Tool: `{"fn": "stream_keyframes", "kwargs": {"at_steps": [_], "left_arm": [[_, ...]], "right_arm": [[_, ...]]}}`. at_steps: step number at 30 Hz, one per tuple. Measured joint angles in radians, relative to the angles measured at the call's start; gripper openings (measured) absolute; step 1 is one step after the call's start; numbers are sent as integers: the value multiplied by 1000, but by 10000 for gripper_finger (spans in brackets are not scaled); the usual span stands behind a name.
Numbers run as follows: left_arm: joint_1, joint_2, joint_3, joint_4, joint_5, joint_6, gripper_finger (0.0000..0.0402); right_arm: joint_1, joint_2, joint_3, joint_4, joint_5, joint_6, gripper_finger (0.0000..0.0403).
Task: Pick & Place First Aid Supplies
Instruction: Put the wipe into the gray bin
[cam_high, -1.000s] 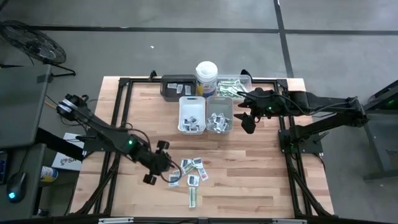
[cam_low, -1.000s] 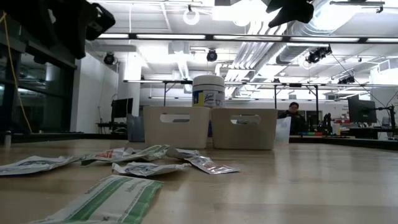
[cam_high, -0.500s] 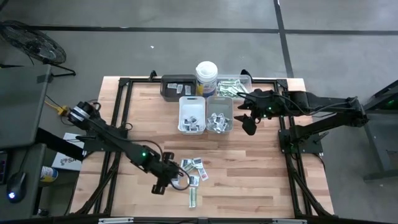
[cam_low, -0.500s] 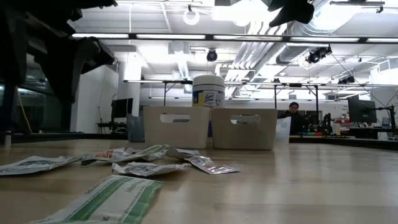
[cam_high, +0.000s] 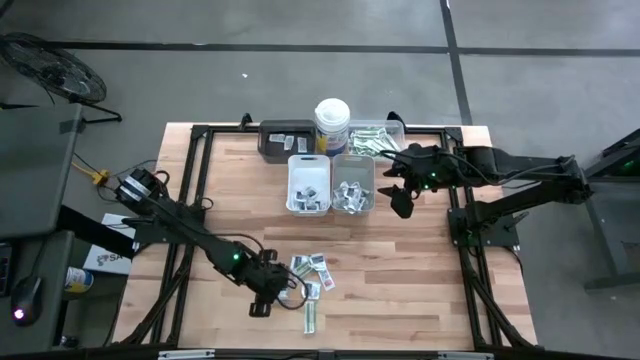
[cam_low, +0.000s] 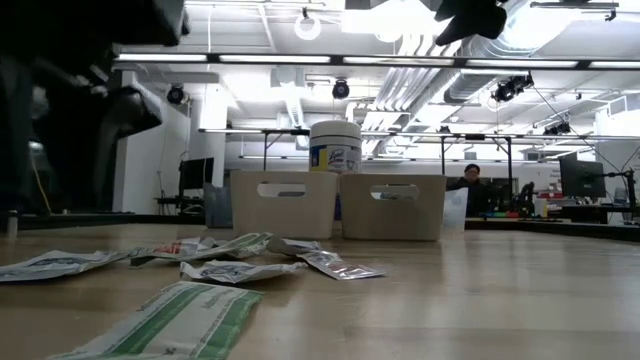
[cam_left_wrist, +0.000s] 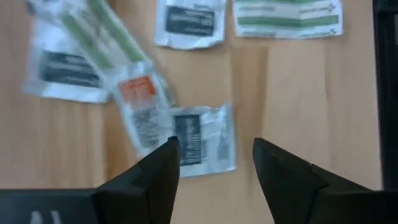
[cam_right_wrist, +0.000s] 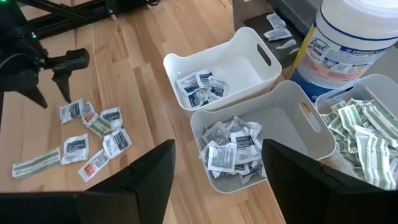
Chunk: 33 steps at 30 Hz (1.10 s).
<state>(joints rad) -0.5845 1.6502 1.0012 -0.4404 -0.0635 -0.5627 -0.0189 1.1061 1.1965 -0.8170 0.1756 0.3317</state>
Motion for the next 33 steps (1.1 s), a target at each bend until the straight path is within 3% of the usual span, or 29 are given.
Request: {"fn": "stream_keyframes", "kwargs": {"at_steps": [13,29,33], "left_arm": [[-12,99,0,3,22,-48,197],[-15,231,10,0,-48,-48,197],[-15,232,10,-13,-60,-49,179]], "right_arm": [[0,0,0,-22,0,0,234],[0,0,0,-25,0,2,234],[0,0,0,-25,2,4,234]]}}
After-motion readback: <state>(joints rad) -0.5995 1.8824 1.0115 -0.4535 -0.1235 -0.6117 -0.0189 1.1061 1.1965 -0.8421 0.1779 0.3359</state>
